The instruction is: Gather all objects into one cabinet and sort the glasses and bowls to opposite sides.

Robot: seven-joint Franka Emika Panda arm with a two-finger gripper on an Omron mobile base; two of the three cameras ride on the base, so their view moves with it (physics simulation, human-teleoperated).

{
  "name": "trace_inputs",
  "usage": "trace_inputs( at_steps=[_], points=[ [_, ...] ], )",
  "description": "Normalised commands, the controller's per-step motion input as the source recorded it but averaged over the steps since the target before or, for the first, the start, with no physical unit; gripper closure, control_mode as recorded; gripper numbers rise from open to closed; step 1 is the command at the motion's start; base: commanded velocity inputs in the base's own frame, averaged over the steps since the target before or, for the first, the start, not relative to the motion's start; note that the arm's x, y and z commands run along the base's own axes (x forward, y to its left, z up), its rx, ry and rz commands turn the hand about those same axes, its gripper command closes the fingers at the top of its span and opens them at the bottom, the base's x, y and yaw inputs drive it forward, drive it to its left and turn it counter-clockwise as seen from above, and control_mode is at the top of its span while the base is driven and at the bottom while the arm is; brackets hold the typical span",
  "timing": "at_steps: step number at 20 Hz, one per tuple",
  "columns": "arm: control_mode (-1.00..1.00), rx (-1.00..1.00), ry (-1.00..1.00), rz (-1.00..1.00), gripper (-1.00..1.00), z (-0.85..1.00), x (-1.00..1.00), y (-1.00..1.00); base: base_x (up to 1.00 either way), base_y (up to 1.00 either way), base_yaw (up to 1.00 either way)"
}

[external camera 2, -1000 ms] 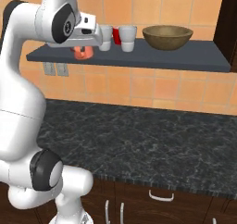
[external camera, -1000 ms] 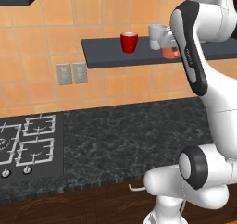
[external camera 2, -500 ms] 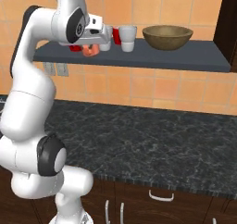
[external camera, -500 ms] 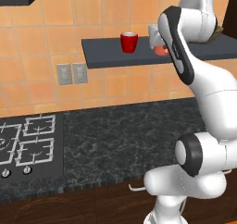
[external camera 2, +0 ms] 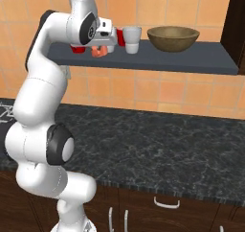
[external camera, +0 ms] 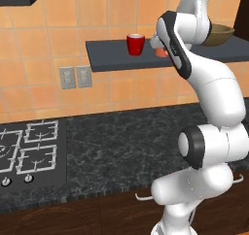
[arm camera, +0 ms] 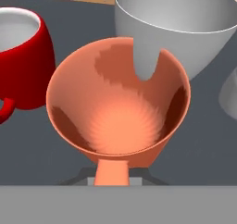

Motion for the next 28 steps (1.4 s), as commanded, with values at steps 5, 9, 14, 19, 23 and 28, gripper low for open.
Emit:
trace_inputs(
  at_steps=[5,9,14,19,23,28],
  points=[
    [-1.0,0.0,0.02,0.0,1.0,-0.08,0.5,0.06,0.0,0.0,0.0],
    [-1.0,0.0,0.02,0.0,1.0,-0.08,0.18,0.08,0.0,0.0,0.0],
    [-1.0,0.04,0.02,0.0,1.0,-0.15,0.0,0.08,0.0,0.0,0.0],
    [-1.0,0.11,0.06,0.0,-1.0,-0.31,0.0,0.23,0.0,0.0,0.0],
    [-1.0,0.02,0.01,0.0,-1.0,-0.01,0.0,0.0,0.0,0.0,0.0],
    [-1.0,0.02,-0.02,0.0,-1.0,0.31,-0.05,0.0,0.0,0.0,0.0]
  ],
)
